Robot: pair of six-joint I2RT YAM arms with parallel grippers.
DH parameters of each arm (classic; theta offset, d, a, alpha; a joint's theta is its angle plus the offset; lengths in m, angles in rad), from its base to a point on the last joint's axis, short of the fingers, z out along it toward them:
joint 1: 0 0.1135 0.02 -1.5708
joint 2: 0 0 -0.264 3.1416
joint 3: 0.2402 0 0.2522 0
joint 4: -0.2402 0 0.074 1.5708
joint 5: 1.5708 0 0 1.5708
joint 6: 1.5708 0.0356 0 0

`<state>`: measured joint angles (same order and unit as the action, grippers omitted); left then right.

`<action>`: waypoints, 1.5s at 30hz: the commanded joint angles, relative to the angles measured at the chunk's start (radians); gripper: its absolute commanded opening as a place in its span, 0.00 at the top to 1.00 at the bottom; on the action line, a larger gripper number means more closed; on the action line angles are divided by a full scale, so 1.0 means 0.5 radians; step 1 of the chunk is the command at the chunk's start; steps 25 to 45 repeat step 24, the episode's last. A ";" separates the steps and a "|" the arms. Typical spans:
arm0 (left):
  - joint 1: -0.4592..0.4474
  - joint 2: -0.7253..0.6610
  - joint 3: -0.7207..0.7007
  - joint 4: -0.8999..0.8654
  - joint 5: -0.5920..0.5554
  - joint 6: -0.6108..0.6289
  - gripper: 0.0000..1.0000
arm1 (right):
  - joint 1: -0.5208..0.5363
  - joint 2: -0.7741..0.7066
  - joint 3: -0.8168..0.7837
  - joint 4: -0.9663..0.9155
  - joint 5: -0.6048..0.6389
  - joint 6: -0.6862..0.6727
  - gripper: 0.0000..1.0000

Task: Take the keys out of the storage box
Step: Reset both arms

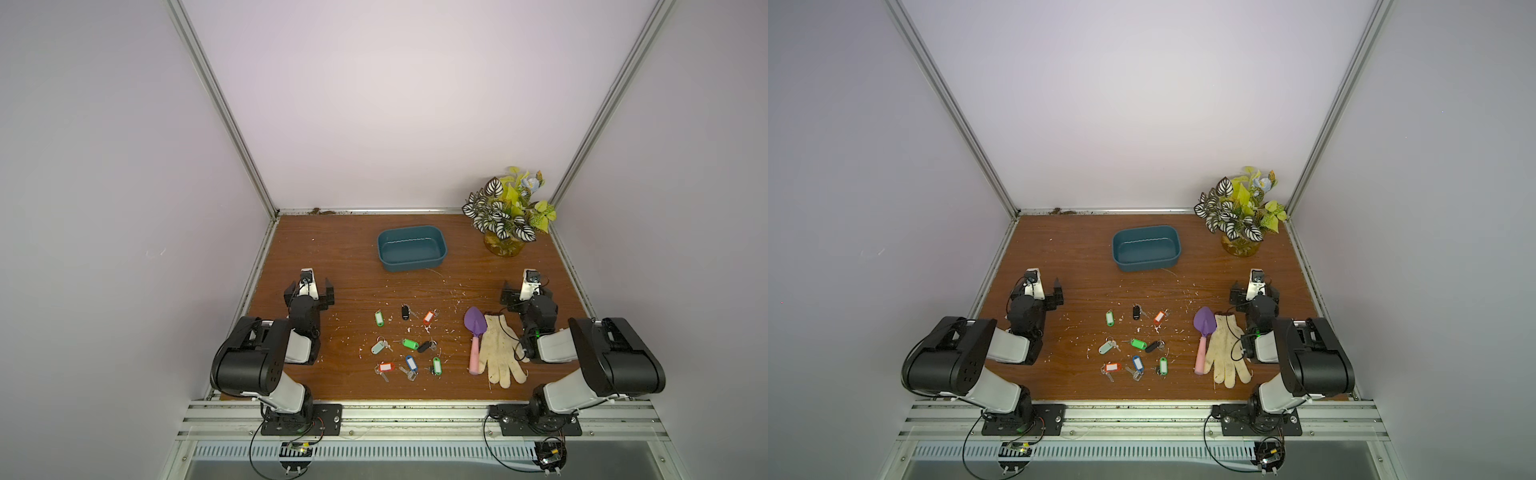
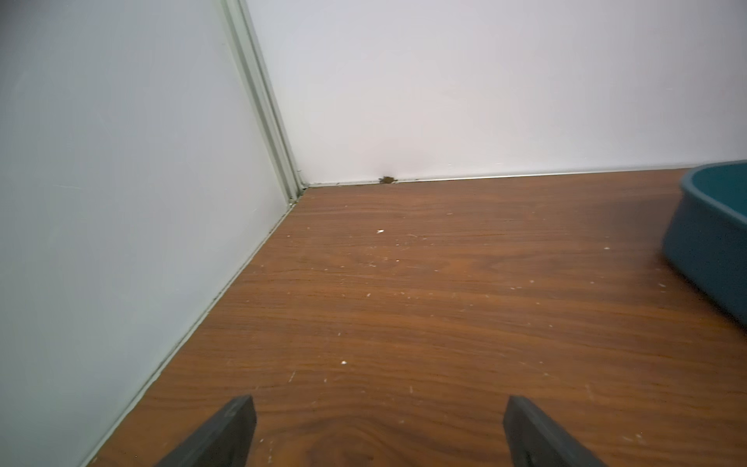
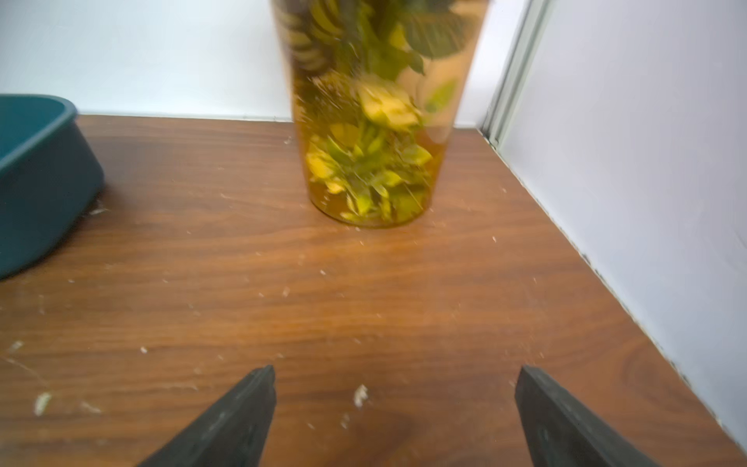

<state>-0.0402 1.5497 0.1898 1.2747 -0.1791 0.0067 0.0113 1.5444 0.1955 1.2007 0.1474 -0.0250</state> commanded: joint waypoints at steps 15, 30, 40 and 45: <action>0.070 -0.008 0.028 0.066 0.229 -0.072 0.01 | 0.033 0.001 0.046 0.237 -0.271 0.022 0.00; 0.070 -0.005 0.026 0.074 0.229 -0.071 0.01 | 0.033 0.001 0.045 0.240 -0.272 0.022 0.00; 0.070 -0.005 0.026 0.074 0.229 -0.071 0.01 | 0.033 0.001 0.045 0.240 -0.272 0.022 0.00; 0.070 -0.005 0.026 0.074 0.229 -0.071 0.01 | 0.033 0.001 0.045 0.240 -0.272 0.022 0.00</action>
